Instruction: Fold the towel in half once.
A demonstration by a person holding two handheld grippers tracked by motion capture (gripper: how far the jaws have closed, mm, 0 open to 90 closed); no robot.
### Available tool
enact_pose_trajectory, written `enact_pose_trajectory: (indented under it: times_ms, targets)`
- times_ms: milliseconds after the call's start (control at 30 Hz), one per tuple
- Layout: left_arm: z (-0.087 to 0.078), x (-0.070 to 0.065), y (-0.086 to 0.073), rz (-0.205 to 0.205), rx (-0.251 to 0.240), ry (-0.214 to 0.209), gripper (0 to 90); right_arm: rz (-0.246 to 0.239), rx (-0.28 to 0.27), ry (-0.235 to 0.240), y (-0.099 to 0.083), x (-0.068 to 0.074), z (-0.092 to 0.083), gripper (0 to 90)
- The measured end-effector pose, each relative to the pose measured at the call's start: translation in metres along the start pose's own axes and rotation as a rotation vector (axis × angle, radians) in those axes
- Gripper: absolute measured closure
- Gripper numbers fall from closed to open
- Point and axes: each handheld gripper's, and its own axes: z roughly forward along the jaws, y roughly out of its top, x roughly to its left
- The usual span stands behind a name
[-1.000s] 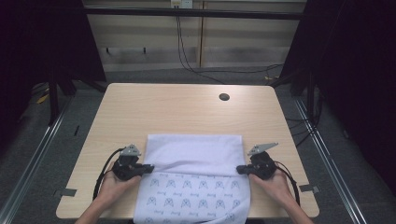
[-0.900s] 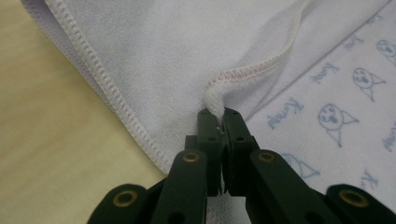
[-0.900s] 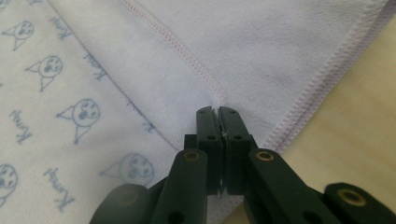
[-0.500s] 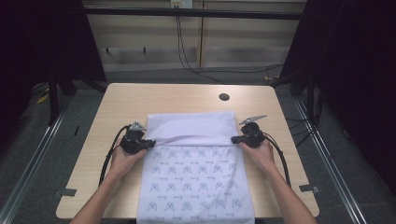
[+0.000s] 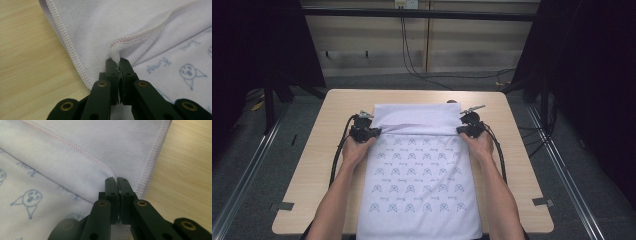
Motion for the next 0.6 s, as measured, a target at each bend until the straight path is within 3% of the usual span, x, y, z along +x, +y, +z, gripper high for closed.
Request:
enact_pose_trajectory:
  times_ms: [33,67,167,200,233,267,300,467,533,567,600]
  targets:
    - [0.000,0.000,0.000,0.000,0.000,0.000,87.6,0.004,-0.005,-0.004,0.000,-0.001,0.001,88.2]
    - [0.000,0.003,0.000,-0.043,0.001,-0.021,87.6,0.012,-0.010,0.002,0.001,-0.001,0.001,88.2]
    - [-0.002,0.003,0.000,-0.051,0.002,-0.025,87.7,0.023,-0.022,0.019,0.000,-0.005,-0.001,88.2]
    - [-0.006,0.000,-0.001,-0.059,-0.023,-0.029,87.7,0.033,-0.061,0.054,-0.001,-0.009,-0.006,88.2]
    - [-0.006,0.000,-0.001,-0.059,-0.023,-0.029,87.8,0.033,-0.061,0.054,-0.001,-0.009,-0.006,88.2]
    - [-0.009,-0.001,-0.001,-0.067,-0.047,-0.026,87.8,0.082,-0.126,0.126,-0.002,-0.016,-0.013,88.1]
    - [-0.015,0.000,-0.001,-0.089,-0.075,-0.074,87.8,0.104,-0.149,0.131,-0.002,-0.018,-0.018,88.1]
    - [-0.051,0.000,0.014,-0.029,-0.135,-0.131,87.7,0.105,-0.254,0.186,0.006,-0.024,-0.045,88.1]
    - [-0.070,0.001,0.025,0.010,-0.143,-0.118,87.6,0.093,-0.279,0.179,0.013,-0.027,-0.061,88.1]
    - [-0.080,0.003,0.029,0.006,-0.170,-0.130,87.5,0.098,-0.301,0.191,0.016,-0.029,-0.069,88.1]
    - [-0.080,0.003,0.029,0.006,-0.170,-0.130,87.5,0.093,-0.322,0.206,0.020,-0.030,-0.078,88.1]
